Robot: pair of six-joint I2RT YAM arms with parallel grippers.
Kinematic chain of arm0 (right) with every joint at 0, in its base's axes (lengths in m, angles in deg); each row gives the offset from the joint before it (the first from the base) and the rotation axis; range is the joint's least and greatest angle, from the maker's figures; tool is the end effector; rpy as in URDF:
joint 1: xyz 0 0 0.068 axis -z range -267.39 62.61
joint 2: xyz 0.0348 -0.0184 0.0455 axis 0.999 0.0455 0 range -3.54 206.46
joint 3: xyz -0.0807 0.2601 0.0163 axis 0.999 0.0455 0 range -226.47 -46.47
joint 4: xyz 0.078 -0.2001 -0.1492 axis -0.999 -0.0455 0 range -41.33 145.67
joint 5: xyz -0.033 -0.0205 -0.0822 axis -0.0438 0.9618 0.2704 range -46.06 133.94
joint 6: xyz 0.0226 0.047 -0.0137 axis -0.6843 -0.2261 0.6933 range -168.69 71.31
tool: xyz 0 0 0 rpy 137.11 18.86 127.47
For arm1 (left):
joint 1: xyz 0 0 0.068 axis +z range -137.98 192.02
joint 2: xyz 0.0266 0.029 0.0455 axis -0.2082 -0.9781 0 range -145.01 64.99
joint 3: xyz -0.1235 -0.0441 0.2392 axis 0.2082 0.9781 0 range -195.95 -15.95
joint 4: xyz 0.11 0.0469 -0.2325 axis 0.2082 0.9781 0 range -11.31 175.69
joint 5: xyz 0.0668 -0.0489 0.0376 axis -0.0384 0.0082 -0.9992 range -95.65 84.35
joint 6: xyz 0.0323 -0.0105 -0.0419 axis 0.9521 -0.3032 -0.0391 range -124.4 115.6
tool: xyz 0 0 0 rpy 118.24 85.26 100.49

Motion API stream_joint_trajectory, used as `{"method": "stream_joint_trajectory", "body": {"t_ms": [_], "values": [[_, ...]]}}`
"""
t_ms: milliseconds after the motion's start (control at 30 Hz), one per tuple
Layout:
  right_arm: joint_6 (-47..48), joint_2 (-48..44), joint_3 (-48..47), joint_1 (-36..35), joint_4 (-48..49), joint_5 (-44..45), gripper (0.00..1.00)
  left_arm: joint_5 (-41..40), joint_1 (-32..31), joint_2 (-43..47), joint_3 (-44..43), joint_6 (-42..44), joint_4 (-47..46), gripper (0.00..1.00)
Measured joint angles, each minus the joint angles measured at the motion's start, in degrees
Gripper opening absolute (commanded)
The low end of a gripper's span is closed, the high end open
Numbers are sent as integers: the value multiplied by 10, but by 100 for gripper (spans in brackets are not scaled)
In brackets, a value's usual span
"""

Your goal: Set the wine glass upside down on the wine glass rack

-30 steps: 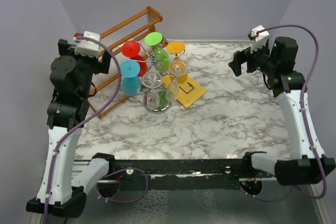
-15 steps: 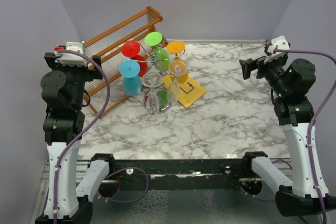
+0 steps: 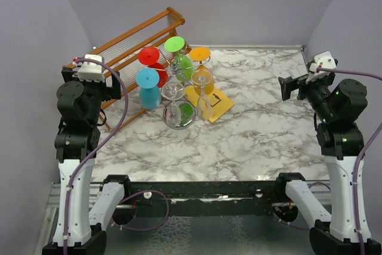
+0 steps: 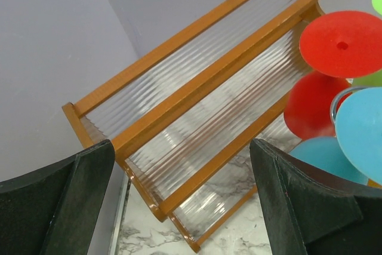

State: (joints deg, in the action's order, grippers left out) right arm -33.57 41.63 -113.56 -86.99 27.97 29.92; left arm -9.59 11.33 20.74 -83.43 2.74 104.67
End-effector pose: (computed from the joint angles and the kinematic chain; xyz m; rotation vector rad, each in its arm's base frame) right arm 0.1468 0.0077 0.4369 -0.3951 1.6214 -0.0004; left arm 0.1417 0.0006 0.4442 0.0575 1.6195 0.1425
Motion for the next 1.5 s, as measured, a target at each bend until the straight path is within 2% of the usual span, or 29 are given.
{"method": "stream_joint_trajectory", "body": {"t_ms": [600, 1500], "values": [[2, -5, 0, 2, -24, -4, 100, -43, 11, 38, 29, 0, 3, 99], [2, -5, 7, 5, -24, -14, 100, -45, 15, 44, 37, 0, 3, 99]]}}
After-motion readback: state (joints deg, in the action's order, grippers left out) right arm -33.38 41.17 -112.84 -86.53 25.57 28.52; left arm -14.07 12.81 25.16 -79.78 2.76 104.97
